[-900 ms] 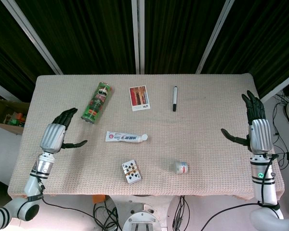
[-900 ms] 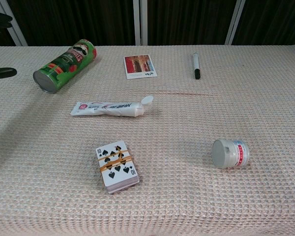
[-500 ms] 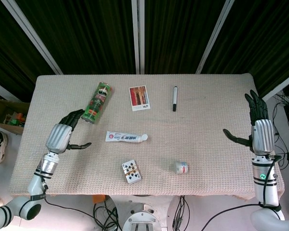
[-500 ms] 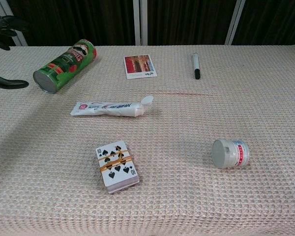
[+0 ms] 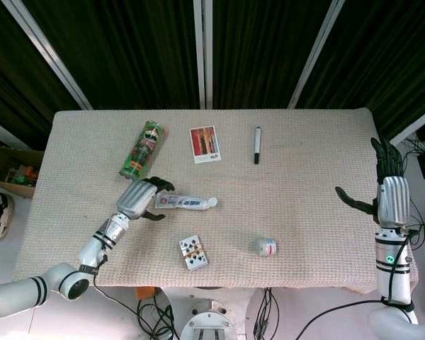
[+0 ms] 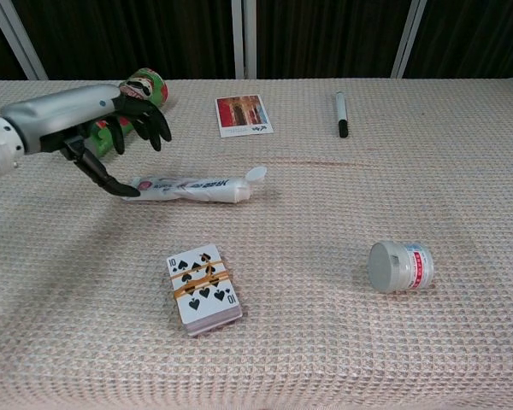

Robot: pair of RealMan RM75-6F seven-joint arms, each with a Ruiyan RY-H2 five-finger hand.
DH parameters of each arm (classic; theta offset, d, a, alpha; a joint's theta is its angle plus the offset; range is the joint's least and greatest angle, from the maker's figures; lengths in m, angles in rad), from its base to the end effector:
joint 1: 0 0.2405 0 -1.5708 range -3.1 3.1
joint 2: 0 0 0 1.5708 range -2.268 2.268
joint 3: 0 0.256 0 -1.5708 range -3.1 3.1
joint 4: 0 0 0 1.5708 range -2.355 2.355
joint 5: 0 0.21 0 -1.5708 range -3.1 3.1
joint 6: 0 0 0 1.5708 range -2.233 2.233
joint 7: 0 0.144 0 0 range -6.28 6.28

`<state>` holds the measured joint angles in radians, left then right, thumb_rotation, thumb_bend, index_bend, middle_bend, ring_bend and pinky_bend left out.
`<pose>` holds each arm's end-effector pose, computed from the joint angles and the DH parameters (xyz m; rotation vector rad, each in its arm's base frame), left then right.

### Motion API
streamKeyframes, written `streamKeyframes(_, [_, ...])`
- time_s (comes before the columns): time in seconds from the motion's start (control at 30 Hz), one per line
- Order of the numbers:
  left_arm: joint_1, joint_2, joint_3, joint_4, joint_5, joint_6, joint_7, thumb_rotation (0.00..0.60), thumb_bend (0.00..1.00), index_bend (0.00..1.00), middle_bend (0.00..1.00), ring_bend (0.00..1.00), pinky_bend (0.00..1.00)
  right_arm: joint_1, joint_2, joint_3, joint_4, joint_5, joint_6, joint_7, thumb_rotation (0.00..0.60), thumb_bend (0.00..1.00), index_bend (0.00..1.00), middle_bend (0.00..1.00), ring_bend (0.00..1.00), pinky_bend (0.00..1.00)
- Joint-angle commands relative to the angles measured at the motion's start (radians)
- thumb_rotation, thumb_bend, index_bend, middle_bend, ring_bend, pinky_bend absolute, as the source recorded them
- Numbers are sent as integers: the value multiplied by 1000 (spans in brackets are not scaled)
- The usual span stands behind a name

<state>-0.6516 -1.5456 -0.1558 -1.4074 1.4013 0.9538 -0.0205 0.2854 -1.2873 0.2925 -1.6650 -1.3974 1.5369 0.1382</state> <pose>-0.1660 0.3263 -0.0160 -1.9039 -1.0822 -1.1096 -0.2288 -0.2736 0.1538 1.1199 -0.9203 1.4717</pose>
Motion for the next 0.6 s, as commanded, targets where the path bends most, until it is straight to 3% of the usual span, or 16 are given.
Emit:
streamKeyframes(0.03, [-63,-59,-24,30,-79,-80,68,600,115,272,347,290,441,-5,0,-2,2,5,0,-1,200,0,0,0,0,0])
streamKeyframes(0.13, [-84,-89,-33,57,-107,-92,105,600,112,237,316,288,442,-7,3,-5,2,3,-4,4,198,0,0,0,0,0])
streamKeyframes(0.33, [-111,-95,-31,84,-177,-143,165,600,129,311,324,288,446,-10,4,-3,11,4,-5,15,201,0,0,0,0,0])
streamKeyframes(0.6, [-127,-87,-34,80,-266,-172,217,600,221,339,355,306,455,-13,0,-8,33,7,-16,39,201,0,0,0,0,0])
